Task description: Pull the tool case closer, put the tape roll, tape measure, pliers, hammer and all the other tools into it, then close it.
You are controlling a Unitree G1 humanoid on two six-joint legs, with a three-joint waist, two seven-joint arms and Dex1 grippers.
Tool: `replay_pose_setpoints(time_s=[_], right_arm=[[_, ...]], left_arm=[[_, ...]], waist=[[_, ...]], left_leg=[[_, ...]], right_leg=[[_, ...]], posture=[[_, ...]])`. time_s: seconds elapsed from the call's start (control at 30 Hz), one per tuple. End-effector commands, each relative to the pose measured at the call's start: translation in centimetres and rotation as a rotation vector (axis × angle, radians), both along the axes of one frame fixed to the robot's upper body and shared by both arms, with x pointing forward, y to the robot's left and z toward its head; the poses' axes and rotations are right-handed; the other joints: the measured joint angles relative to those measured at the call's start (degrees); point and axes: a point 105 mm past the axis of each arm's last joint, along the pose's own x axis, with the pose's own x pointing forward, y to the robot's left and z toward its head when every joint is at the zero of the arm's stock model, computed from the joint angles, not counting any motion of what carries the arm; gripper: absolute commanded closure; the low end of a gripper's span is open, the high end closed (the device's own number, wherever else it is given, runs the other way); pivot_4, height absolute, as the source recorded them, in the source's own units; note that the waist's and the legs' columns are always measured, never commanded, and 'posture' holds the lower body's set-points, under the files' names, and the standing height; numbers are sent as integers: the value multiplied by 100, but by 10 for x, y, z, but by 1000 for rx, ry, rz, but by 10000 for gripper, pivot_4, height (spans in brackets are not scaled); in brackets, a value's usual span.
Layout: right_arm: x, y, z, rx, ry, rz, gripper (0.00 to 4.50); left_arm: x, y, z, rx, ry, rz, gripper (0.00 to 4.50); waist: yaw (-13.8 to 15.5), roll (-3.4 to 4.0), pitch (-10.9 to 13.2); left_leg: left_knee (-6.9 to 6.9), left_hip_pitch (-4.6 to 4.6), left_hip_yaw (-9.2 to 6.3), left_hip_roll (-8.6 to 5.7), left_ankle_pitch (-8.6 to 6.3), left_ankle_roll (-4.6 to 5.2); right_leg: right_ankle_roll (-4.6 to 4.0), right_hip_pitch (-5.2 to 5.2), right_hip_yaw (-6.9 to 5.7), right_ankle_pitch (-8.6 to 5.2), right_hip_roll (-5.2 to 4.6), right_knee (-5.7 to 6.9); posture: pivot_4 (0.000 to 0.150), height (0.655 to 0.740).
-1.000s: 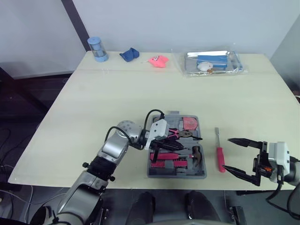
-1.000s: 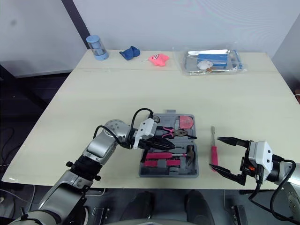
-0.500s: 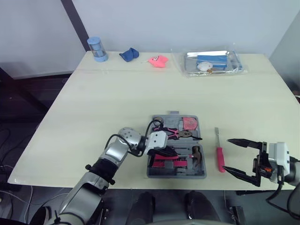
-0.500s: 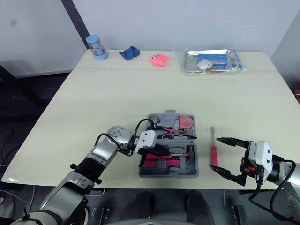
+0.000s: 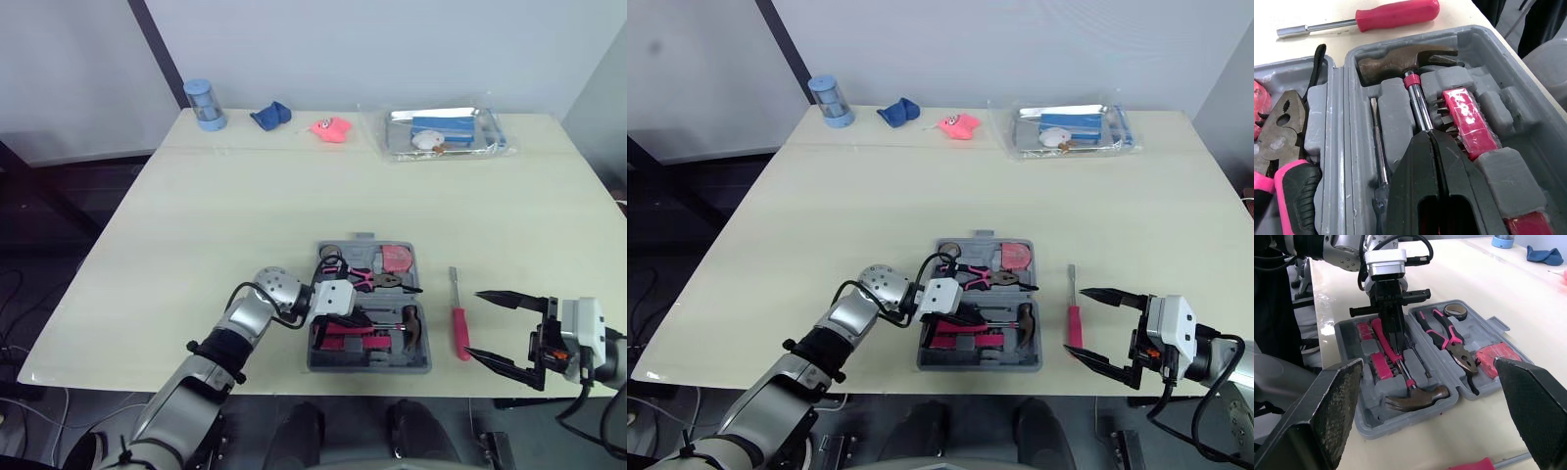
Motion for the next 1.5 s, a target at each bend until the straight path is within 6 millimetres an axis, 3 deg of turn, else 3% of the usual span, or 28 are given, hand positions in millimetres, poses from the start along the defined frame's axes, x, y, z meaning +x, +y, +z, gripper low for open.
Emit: replay_pose_setpoints(time_s=[0.03,0.2,0.33,0.47,0.7,0.9,1.0,1.17,1.27,1.37,1.5], right_arm=[[-1,-1,6,5,-20,2,0],[0,-2,4,5,-16,-3,0],[3,-6,5,31,-15,-26,0],[5,-11,5,73,-9,-66,0],[3,-28,-8,119,36,-160,0],[-3,-44,-21,118,69,-233,0],[-9,-62,-32,105,90,-310,0],[-21,-86,-41,75,104,-390,0],[-30,-101,-46,53,128,-440,0],[-39,-116,-49,38,147,-494,0],[-47,-133,-51,34,156,-552,0]], left_arm=[[-10,13,-31,108,76,25,44542],[-7,14,-31,95,49,49,44542],[1,4,-7,-55,61,102,44542],[3,8,15,-144,71,149,44542],[25,41,71,-367,36,394,44542],[21,80,93,-471,71,538,44542],[10,118,91,-467,68,670,37876],[-12,164,83,-435,59,834,14131],[-40,198,65,-416,111,948,487],[-64,223,48,-371,126,1051,487],[-77,236,44,-373,126,1116,487]], waist=[[0,9,-9],[-1,26,-42],[-3,33,-48],[-12,31,-46],[-3,31,-42],[-34,33,-42],[-52,35,-41],[-9,38,-39],[-15,38,-39],[-24,36,-38],[0,30,-38]], left_leg=[[0,0,0,0,0,0],[0,3,0,0,0,0],[0,4,1,0,0,0],[0,0,-2,0,0,0],[-1,-4,-7,1,0,0],[-4,-3,-7,1,0,0],[-4,0,-5,5,0,0],[-14,0,1,6,0,0],[-16,2,9,6,-1,0],[-25,9,17,9,-1,0],[-23,9,24,9,-1,0]], right_leg=[[0,0,0,0,0,0],[0,3,0,0,0,0],[0,3,1,0,1,1],[0,1,-1,0,1,1],[0,-1,-4,0,0,0],[-1,-2,-5,-1,0,-2],[-1,-2,-4,-1,2,0],[-3,-3,-2,-1,-1,-8],[-3,-2,4,-2,-3,-10],[-5,-3,10,-3,-1,-10],[-10,-2,15,-7,-1,-13]], posture=[[1500,7400],[1500,7400],[1500,7400],[1500,7400],[1500,7400],[1500,7400],[1500,7400],[1500,7400],[1500,7400],[1500,7400],[1500,7400]])
